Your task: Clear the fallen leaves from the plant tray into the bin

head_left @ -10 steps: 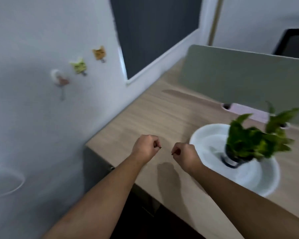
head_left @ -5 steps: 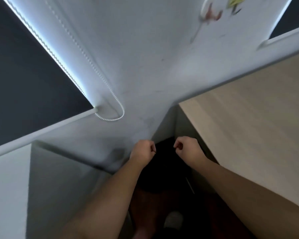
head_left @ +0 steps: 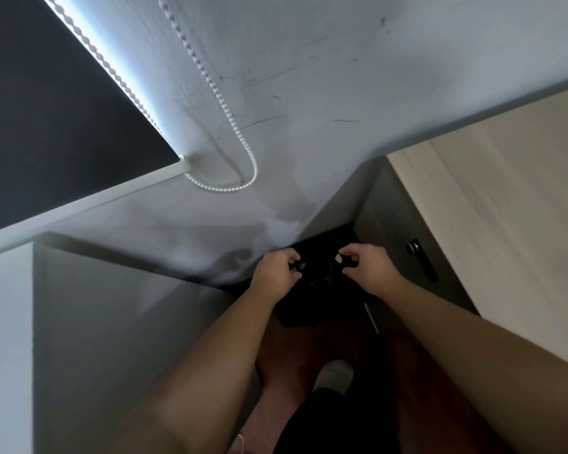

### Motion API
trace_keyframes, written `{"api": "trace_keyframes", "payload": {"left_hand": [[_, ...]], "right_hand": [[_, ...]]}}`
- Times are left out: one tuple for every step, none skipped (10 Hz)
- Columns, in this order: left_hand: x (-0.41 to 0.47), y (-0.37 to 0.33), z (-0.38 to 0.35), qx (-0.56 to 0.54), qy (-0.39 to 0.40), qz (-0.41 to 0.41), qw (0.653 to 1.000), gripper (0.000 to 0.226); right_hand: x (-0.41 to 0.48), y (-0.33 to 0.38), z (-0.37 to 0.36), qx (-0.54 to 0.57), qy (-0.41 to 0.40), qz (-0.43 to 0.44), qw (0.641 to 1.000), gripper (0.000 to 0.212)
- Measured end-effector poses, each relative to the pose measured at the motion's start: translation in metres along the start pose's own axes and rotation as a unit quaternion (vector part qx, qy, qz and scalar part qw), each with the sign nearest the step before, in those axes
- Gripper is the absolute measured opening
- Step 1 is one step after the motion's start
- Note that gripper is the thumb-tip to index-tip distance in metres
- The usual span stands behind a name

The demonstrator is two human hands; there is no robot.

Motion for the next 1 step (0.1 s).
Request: {"api": "trace_keyframes", "payload": {"left_hand": [[0.0005, -0.0085, 0.0037, 0.006, -0.002, -0.005, 1.0, 0.027]], "right_hand": [[-0.0031, -0.0018, 0.0088, 0.002, -0.017, -0.01, 1.0, 0.036]]}}
Point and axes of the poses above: each hand's wrist, its own x-axis towards the middle knuckle, its own z-axis out of the back of the hand, y = z × x, the point moved 8 cm from there along x, towards the middle knuckle, and after that the axes turned 7 degrees about z, right-handed, at the moved point
